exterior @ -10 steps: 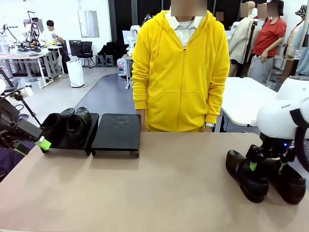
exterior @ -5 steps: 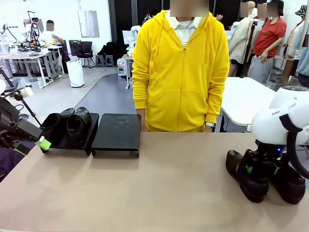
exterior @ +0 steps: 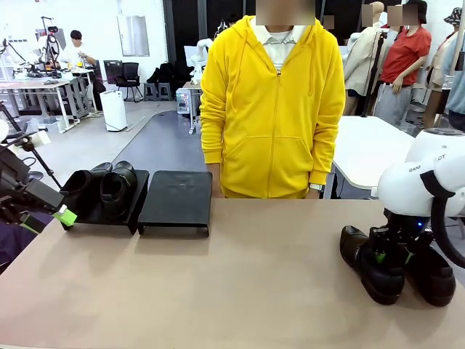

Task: Organize the shoes by placing them on the stand.
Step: Pick up one Shoe and place it in the middle of the table.

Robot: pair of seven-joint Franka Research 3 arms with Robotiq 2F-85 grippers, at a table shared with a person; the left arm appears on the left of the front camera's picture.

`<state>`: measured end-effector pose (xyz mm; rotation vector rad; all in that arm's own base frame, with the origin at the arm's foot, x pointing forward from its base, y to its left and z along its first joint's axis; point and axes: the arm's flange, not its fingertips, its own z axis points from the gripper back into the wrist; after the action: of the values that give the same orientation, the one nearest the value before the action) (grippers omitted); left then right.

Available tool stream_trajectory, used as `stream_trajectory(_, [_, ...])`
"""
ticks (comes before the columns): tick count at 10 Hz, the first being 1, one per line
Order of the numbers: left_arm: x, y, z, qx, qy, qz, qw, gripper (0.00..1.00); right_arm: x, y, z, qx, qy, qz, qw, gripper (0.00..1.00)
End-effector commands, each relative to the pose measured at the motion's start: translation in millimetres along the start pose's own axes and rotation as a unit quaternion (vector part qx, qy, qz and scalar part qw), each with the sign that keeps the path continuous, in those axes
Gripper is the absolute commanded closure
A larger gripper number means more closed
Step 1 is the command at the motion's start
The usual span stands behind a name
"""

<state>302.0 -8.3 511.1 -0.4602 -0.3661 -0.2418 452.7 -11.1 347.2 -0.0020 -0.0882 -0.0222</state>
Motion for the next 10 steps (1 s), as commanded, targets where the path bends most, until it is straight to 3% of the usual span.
stream_trajectory(1, [0, 0, 4, 0.003, 0.006, 0.000, 1.000, 0.00, 4, -1, 4, 0.015, 0.002, 0.013, 1.000, 1.00])
stream_trajectory(8, [0, 0, 4, 0.003, 0.006, 0.000, 1.000, 0.00, -3, 6, 17, 0.026, 0.003, 0.023, 0.999, 1.00])
stream_trajectory(10, [0, 0, 4, 0.003, 0.006, 0.000, 1.000, 0.00, -14, 17, 70, 0.046, 0.006, 0.013, 0.999, 1.00])
